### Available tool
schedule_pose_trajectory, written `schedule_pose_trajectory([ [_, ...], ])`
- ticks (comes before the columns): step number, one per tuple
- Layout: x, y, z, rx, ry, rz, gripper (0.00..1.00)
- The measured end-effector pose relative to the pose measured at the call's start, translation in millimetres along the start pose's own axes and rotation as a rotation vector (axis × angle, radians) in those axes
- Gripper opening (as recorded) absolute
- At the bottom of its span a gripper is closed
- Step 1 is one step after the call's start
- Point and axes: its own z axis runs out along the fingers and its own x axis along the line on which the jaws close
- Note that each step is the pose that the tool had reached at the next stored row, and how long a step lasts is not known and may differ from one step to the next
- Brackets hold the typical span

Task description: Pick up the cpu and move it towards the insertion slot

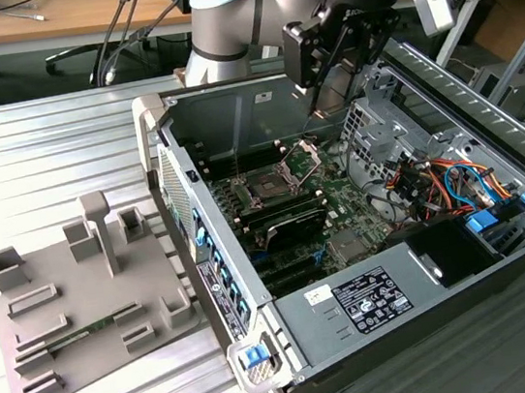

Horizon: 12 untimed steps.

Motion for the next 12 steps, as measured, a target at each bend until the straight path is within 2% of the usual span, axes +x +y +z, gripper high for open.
schedule_pose_trajectory([
  [12,-2.5,-0.4,0.7,0.0001,0.0001,0.000,0.55],
])
